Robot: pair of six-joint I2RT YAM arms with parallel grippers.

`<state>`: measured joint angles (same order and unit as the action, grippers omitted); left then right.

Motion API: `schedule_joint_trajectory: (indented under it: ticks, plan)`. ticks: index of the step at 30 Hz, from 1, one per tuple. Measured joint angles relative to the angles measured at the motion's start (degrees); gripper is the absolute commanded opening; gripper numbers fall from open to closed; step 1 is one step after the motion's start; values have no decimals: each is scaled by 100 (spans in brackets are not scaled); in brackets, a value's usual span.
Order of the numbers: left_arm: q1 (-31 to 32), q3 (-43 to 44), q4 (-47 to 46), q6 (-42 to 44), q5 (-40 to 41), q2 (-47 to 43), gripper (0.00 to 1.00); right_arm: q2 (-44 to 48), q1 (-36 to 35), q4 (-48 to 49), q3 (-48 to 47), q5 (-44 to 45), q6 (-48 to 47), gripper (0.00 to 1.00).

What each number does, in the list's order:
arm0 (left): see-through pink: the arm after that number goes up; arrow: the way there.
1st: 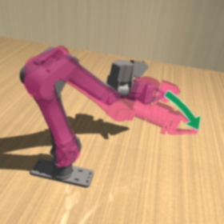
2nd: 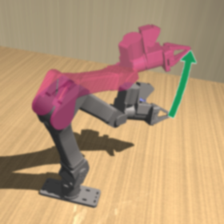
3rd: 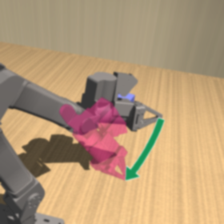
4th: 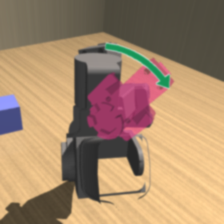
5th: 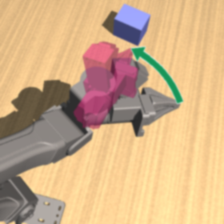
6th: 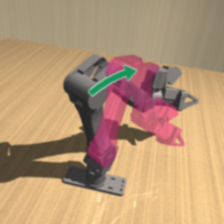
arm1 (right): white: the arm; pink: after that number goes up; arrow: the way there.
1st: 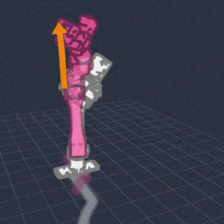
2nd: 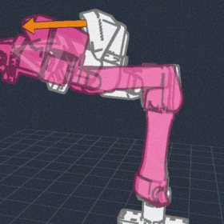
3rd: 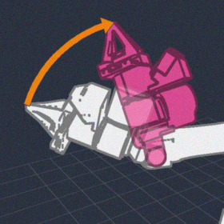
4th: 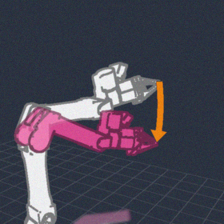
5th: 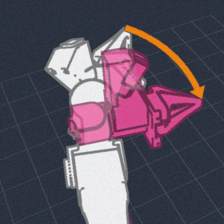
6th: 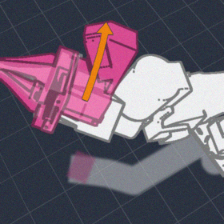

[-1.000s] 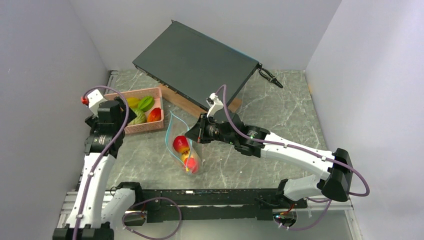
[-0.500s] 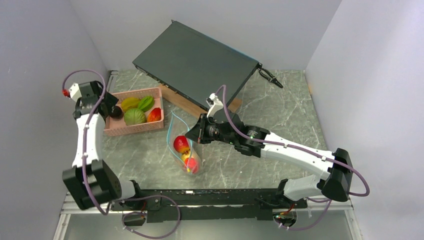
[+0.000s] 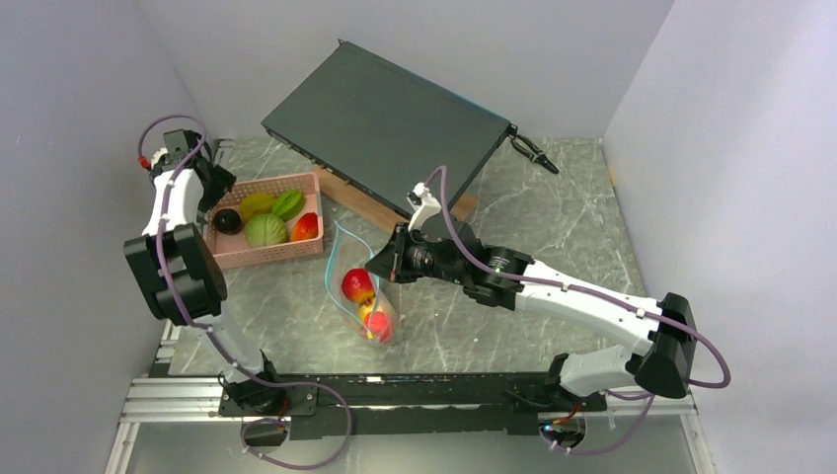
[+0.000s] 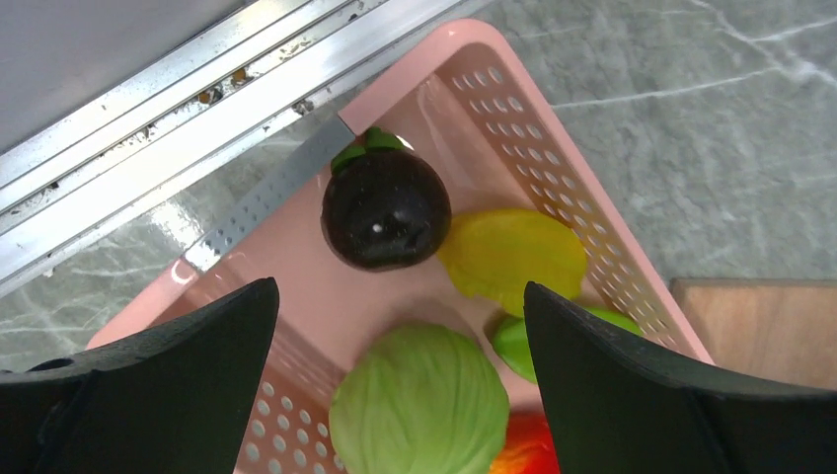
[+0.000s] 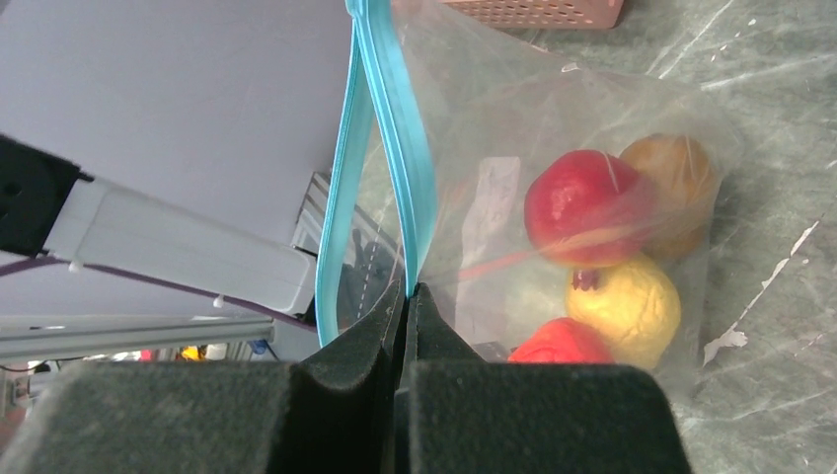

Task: Place the food in the zip-top bag and seal the zipper
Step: Pick up the fake fruit from the bin.

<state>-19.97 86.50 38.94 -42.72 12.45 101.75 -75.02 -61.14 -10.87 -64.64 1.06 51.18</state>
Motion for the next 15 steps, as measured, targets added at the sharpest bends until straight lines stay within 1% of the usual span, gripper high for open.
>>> schedule_joint_trajectory:
  ticks: [5,10,15]
  plan:
    - [-7,133,98,66,101,507,100,-33,0,-85,-105,-11,-17,0]
    - [-48,133,116,155,138,662,96,-184,0,-111,-186,-11,-11,0]
    - [-70,149,72,216,116,798,95,-238,0,-109,-188,-11,11,0]
